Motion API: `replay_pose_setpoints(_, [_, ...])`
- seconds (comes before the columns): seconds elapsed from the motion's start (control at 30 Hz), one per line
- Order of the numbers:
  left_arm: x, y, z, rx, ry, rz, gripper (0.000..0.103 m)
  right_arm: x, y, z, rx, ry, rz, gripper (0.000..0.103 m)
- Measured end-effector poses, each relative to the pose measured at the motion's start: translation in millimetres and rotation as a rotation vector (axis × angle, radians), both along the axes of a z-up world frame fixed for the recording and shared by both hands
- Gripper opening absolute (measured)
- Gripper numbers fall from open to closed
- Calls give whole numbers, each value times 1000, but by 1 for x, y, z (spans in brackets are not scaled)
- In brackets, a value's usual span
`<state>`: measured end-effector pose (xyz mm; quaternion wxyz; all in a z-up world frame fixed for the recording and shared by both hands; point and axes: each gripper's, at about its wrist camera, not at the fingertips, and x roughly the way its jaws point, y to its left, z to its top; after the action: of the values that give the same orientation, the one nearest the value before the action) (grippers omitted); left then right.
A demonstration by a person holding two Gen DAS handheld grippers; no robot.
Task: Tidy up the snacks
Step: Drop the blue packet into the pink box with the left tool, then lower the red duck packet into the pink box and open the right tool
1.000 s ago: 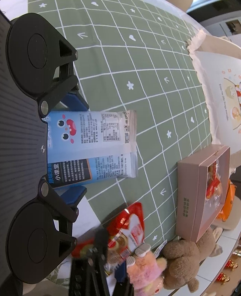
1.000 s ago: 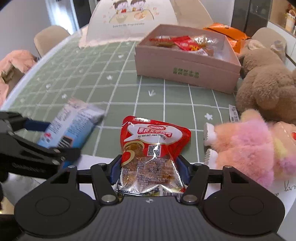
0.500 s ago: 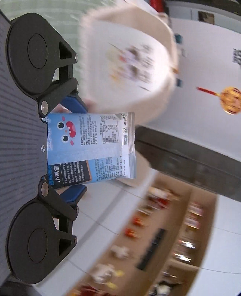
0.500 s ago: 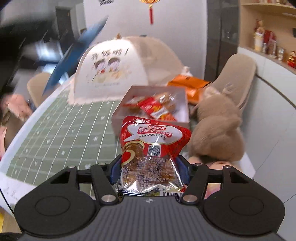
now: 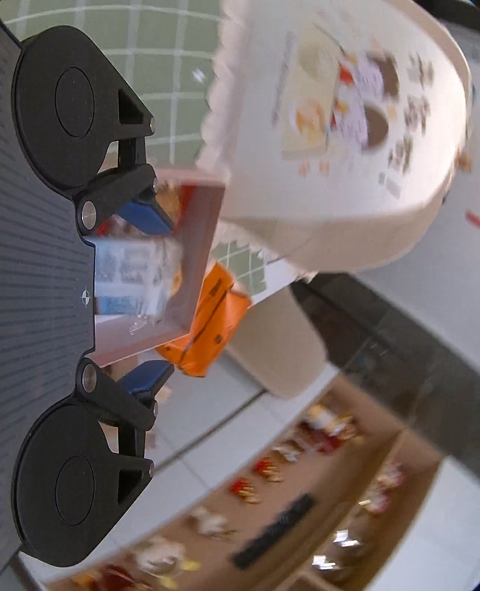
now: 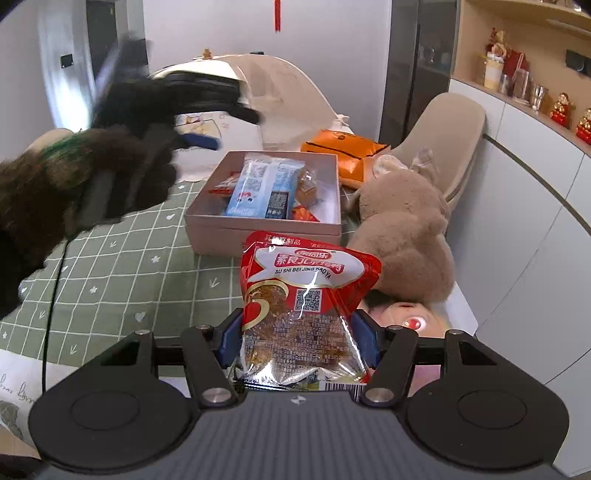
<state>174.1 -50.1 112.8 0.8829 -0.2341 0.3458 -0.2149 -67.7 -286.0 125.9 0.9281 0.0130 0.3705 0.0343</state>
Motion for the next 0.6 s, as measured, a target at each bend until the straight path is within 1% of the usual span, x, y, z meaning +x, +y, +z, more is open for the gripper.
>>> replay_pose_setpoints(0.03, [-5, 9, 0, -11, 6, 7, 80, 3, -4, 8, 21, -25, 0, 62])
replay_pose_setpoints(0.1, [-27, 24, -3, -10, 18, -1, 80, 19, -8, 34, 54, -108, 8, 62])
replay_pose_setpoints(0.17, [-47, 33, -4, 0, 26, -21, 80, 44, -4, 62, 15, -194, 11, 62])
replay_pose_setpoints(0.23, [-70, 37, -4, 9, 20, -44, 80, 81, 7, 83, -35, -249, 17, 62])
replay_pose_setpoints(0.27, [-78, 37, -4, 24, 14, -50, 80, 99, 12, 87, -38, -266, 24, 65])
replay_pose_setpoints(0.3, [-87, 36, -5, 52, 5, -49, 80, 117, 15, 89, -9, -275, 39, 74])
replay_pose_setpoints(0.33, [-93, 36, -7, 80, 2, -43, 80, 140, 17, 86, 58, -267, 70, 80])
replay_pose_setpoints(0.37, [-99, 36, -12, 113, 4, -40, 80, 160, 16, 78, 112, -244, 93, 83])
replay_pose_setpoints(0.4, [-104, 37, -17, 149, 13, -35, 80, 178, 16, 66, 155, -206, 95, 83])
replay_pose_setpoints(0.47, [-114, 42, -30, 204, 34, -16, 80, 200, 16, 36, 196, -122, 16, 82])
replay_pose_setpoints(0.5, [-120, 45, -37, 225, 43, -11, 80, 199, 16, 23, 204, -104, -15, 79])
replay_pose_setpoints(0.57, [-131, 47, -50, 284, 51, -8, 80, 184, 22, 4, 206, -98, -11, 79])
replay_pose_setpoints(0.6, [-136, 48, -55, 309, 54, -4, 80, 174, 28, -3, 188, -93, -6, 79])
